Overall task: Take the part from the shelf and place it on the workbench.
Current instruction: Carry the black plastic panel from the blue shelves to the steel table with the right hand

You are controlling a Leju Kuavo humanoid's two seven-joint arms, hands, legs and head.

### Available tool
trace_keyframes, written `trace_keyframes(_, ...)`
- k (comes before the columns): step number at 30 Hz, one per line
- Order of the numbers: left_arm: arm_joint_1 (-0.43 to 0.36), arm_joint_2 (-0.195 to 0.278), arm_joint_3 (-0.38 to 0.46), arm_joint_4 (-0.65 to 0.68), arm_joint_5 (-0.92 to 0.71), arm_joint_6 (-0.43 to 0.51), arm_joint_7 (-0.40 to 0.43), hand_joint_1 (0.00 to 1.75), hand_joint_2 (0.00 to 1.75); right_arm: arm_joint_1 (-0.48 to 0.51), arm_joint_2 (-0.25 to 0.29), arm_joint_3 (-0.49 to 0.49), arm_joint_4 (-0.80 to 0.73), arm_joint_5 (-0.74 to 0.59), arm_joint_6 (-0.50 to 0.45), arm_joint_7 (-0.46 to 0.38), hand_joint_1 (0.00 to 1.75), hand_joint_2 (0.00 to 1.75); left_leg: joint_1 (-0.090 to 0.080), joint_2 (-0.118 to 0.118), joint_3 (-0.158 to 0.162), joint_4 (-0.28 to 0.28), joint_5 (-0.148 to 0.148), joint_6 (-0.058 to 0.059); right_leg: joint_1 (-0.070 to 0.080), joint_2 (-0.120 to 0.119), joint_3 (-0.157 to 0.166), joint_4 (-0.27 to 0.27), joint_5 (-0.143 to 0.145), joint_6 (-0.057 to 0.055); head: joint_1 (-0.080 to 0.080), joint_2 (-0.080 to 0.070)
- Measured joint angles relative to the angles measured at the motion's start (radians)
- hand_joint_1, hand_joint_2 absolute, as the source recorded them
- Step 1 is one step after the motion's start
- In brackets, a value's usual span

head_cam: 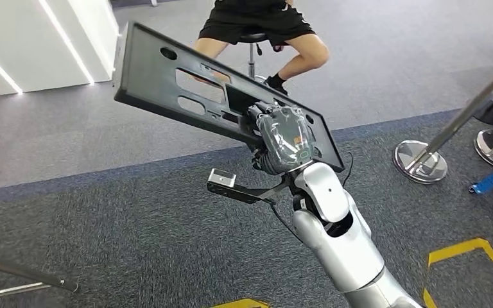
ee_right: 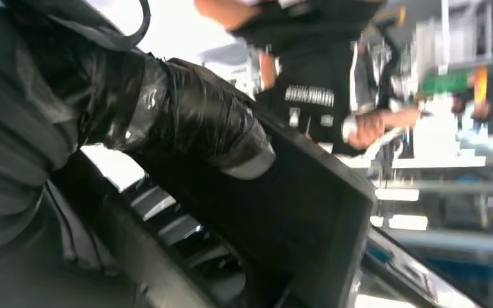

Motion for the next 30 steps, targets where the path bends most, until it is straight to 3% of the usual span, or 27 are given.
trace_keyframes(1,0.004,0.000,0.005,-0.011,-0.006,0.011,0.000,0.00,1.75,0.005,-0.003,0.006,0.005,-0.002,0.001,0.004,1.75,1.75,0.000,0.005,-0.012,0.030,-0.006,-0.002,0.001,-0.017,-0.002,0.001,-0.001,0.000,0.000,0.000)
trace_keyframes(2,0.008,0.000,0.008,-0.018,-0.011,0.023,0.000,0.00,1.75,0.009,-0.006,0.011,0.008,-0.003,0.003,0.006,1.75,1.75,0.000,0.009,-0.005,0.024,0.004,-0.002,0.001,-0.033,-0.003,0.002,-0.002,0.001,0.000,0.000)
trace_keyframes(3,0.011,0.000,0.011,-0.021,-0.017,0.036,0.000,0.00,1.75,0.013,-0.008,0.016,0.009,-0.004,0.006,0.008,1.75,1.75,0.000,0.015,0.025,-0.024,0.030,-0.001,0.001,-0.049,-0.003,0.004,-0.004,0.003,0.000,0.000)
trace_keyframes(6,0.011,-0.002,0.015,-0.022,-0.027,0.063,-0.003,0.00,1.75,0.017,-0.015,0.027,0.008,-0.007,0.009,0.014,1.75,1.75,-0.007,0.071,0.135,-0.213,0.092,0.012,0.009,-0.089,-0.002,0.012,-0.015,0.014,0.001,0.000)
trace_keyframes(7,0.011,-0.003,0.017,-0.022,-0.029,0.071,-0.004,0.00,1.75,0.019,-0.017,0.029,0.007,-0.008,0.009,0.015,1.75,1.75,-0.010,0.080,0.147,-0.236,0.094,0.018,0.012,-0.099,-0.001,0.014,-0.017,0.019,0.002,0.000)
trace_keyframes(9,0.011,-0.002,0.021,-0.022,-0.033,0.086,-0.005,0.00,1.75,0.024,-0.021,0.034,0.002,-0.009,0.010,0.016,1.75,1.75,-0.013,0.063,0.144,-0.240,0.096,0.030,0.015,-0.117,0.003,0.013,-0.018,0.028,0.003,0.000)
trace_keyframes(10,0.012,-0.003,0.022,-0.021,-0.035,0.092,-0.006,0.00,1.75,0.027,-0.024,0.036,-0.001,-0.010,0.010,0.016,1.75,1.75,-0.011,0.053,0.144,-0.243,0.099,0.035,0.012,-0.109,0.004,0.016,-0.022,0.034,0.003,0.000)
trace_keyframes(12,0.010,-0.004,0.024,-0.020,-0.040,0.104,-0.007,0.00,1.75,0.035,-0.031,0.040,-0.010,-0.010,0.009,0.013,1.75,1.75,-0.006,0.033,0.147,-0.251,0.105,0.046,0.005,-0.055,-0.011,0.058,-0.056,0.045,0.003,0.000)
trace_keyframes(14,0.005,-0.005,0.024,-0.018,-0.047,0.115,-0.008,0.00,1.75,0.052,-0.043,0.042,-0.015,-0.010,0.007,0.011,1.75,1.75,-0.005,0.012,0.146,-0.253,0.108,0.053,0.000,0.003,-0.064,0.175,-0.121,0.050,0.003,0.000)
trace_keyframes(16,0.003,-0.006,0.024,-0.016,-0.053,0.122,-0.008,0.00,1.75,0.074,-0.056,0.044,-0.017,-0.011,0.006,0.010,1.75,1.75,-0.006,-0.017,0.143,-0.251,0.109,0.056,0.000,0.017,-0.118,0.283,-0.157,0.051,0.003,0.000)
trace_keyframes(17,0.003,-0.007,0.024,-0.014,-0.056,0.125,-0.008,0.00,1.75,0.084,-0.061,0.044,-0.018,-0.011,0.005,0.010,1.75,1.75,-0.007,-0.032,0.142,-0.249,0.109,0.056,0.000,0.019,-0.125,0.293,-0.147,0.049,0.003,0.000)
trace_keyframes(18,0.003,-0.007,0.024,-0.013,-0.057,0.126,-0.008,0.00,1.75,0.090,-0.064,0.045,-0.020,-0.011,0.005,0.011,1.75,1.75,-0.007,-0.046,0.141,-0.246,0.109,0.056,0.000,0.023,-0.112,0.261,-0.118,0.046,0.003,0.000)
trace_keyframes(19,0.003,-0.008,0.024,-0.011,-0.059,0.128,-0.008,0.00,1.75,0.093,-0.067,0.045,-0.024,-0.011,0.005,0.011,1.75,1.75,-0.008,-0.061,0.141,-0.243,0.109,0.055,0.000,0.035,-0.084,0.197,-0.077,0.041,0.003,0.000)
trace_keyframes(21,0.001,-0.011,0.024,-0.008,-0.063,0.130,-0.008,0.00,1.75,0.095,-0.071,0.046,-0.033,-0.010,0.004,0.011,1.75,1.75,-0.008,-0.086,0.138,-0.240,0.111,0.051,0.000,0.079,-0.027,0.071,-0.023,0.031,0.003,0.000)
trace_keyframes(23,0.000,-0.013,0.024,-0.003,-0.068,0.135,-0.008,0.00,1.75,0.099,-0.076,0.047,-0.043,-0.010,0.002,0.011,1.75,1.75,-0.004,-0.108,0.131,-0.241,0.116,0.040,0.002,0.096,-0.009,0.025,-0.013,0.026,0.003,0.000)
trace_keyframes(25,0.003,-0.014,0.024,0.002,-0.071,0.137,-0.008,0.00,1.75,0.102,-0.077,0.049,-0.055,-0.006,0.001,0.014,1.75,1.75,-0.001,-0.121,0.125,-0.244,0.121,0.027,0.003,0.071,-0.005,0.014,-0.006,0.021,0.003,0.000)
trace_keyframes(27,0.004,-0.015,0.024,0.006,-0.072,0.137,-0.009,0.00,1.75,0.102,-0.076,0.050,-0.066,-0.002,0.000,0.016,1.75,1.75,-0.005,-0.079,0.110,-0.215,0.101,0.019,-0.002,0.045,0.004,-0.004,0.004,0.012,0.002,0.000)
trace_keyframes(29,0.001,-0.013,0.024,0.007,-0.072,0.137,-0.009,0.00,1.75,0.105,-0.075,0.050,-0.072,0.000,-0.002,0.016,1.75,1.75,-0.006,-0.016,0.060,-0.109,0.040,0.012,-0.002,0.016,0.009,-0.012,0.007,0.005,0.001,0.000)
trace_keyframes(30,-0.001,-0.012,0.024,0.008,-0.072,0.137,-0.010,0.00,1.75,0.107,-0.075,0.050,-0.073,0.000,-0.003,0.016,1.75,1.75,-0.004,-0.001,0.027,-0.040,0.009,0.008,-0.001,0.000,0.009,-0.012,0.006,0.004,0.001,0.000)
